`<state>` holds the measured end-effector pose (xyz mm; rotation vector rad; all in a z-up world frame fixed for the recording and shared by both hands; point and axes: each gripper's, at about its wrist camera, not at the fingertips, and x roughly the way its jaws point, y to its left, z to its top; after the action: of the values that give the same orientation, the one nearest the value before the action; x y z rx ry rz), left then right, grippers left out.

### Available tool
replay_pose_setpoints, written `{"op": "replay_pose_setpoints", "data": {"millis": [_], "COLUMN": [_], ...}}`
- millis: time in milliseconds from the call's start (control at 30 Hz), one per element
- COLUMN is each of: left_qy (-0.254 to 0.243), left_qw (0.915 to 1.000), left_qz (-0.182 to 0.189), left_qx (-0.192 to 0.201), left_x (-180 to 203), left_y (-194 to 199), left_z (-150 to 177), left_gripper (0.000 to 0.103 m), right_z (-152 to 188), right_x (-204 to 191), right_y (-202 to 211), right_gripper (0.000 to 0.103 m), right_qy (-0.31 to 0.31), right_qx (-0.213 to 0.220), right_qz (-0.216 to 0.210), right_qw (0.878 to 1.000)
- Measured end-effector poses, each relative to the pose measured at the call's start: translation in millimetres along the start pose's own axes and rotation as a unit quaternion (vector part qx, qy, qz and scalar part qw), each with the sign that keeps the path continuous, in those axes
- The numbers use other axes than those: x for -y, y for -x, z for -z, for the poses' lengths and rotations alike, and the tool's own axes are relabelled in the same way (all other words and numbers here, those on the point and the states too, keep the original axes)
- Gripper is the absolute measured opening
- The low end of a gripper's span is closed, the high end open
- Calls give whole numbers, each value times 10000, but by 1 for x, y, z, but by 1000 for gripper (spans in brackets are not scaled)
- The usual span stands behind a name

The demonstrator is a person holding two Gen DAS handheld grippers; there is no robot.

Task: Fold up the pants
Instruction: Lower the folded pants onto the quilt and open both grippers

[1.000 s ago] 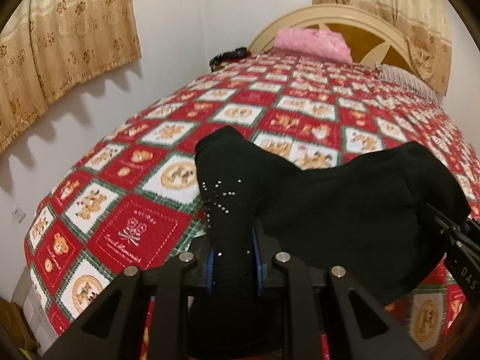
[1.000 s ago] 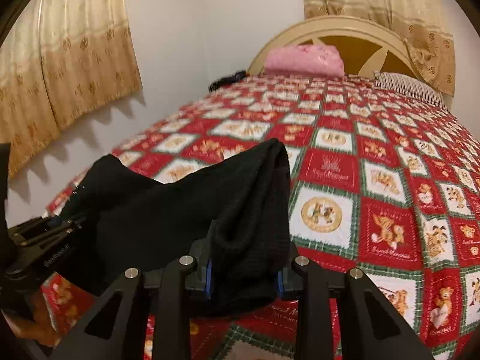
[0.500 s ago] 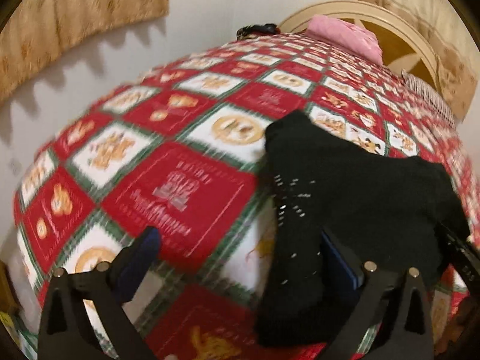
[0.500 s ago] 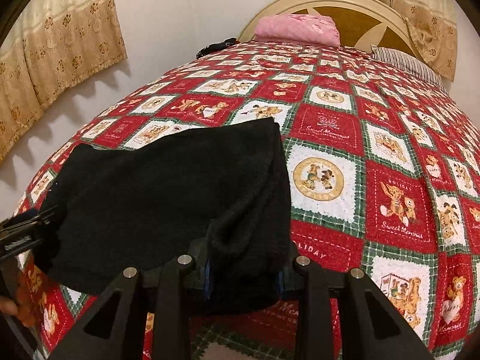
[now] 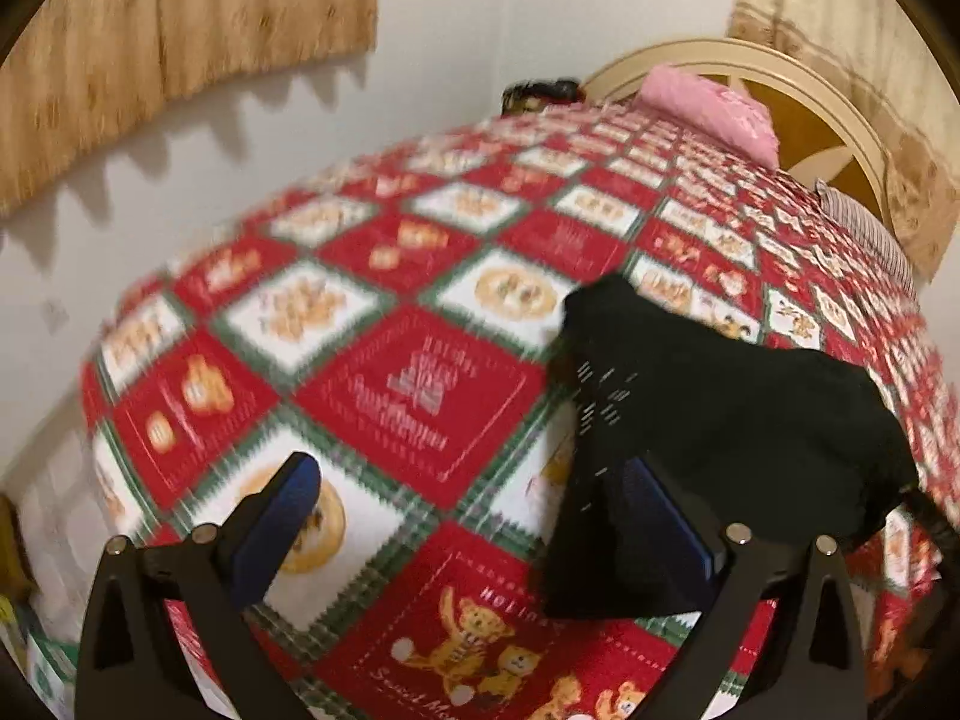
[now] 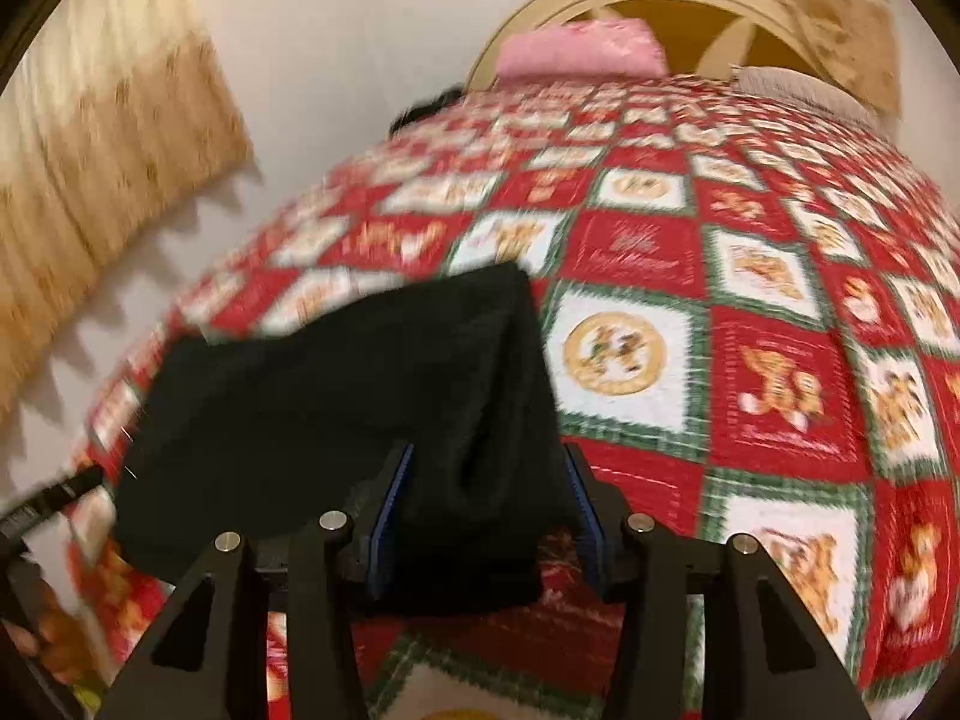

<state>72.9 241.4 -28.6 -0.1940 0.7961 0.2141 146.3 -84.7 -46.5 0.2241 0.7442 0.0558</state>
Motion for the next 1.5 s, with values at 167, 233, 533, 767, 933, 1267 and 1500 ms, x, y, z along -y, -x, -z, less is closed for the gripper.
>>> {"op": "replay_pose_setpoints", "data": {"millis": [167, 233, 533, 767, 933, 1267, 1500], "left_qy": [-533, -637, -878, -876, -1005, -844, -821], "left_qw": [9976, 9965, 9934, 9947, 9937, 9946, 9960], "left_qz": [-51, 84, 663, 510, 486, 403, 328], "left_qx": [445, 531, 326, -146, -127, -445, -140], "left_x": [37, 48, 84, 81, 81, 67, 55], "left_y": [10, 12, -3, -30, -30, -14, 19], "left_z": [-6, -7, 8, 25, 30, 33, 49], "left_gripper": [103, 103, 100, 99, 100, 100, 100], "right_z": [5, 4, 22, 28, 29, 36, 71], "right_x": [-23, -37, -31, -40, -36, -51, -40], "right_y": [49, 50, -6, -6, -6, 22, 68], "right_gripper": [42, 28, 27, 27, 27, 58, 64], "right_qy": [504, 837, 551, 806, 765, 842, -27], "right_qx": [938, 864, -206, -112, -101, -328, -175], "right_qz": [389, 261, 30, 222, 185, 194, -83], "right_qw": [9936, 9924, 9983, 9964, 9968, 9957, 9998]}}
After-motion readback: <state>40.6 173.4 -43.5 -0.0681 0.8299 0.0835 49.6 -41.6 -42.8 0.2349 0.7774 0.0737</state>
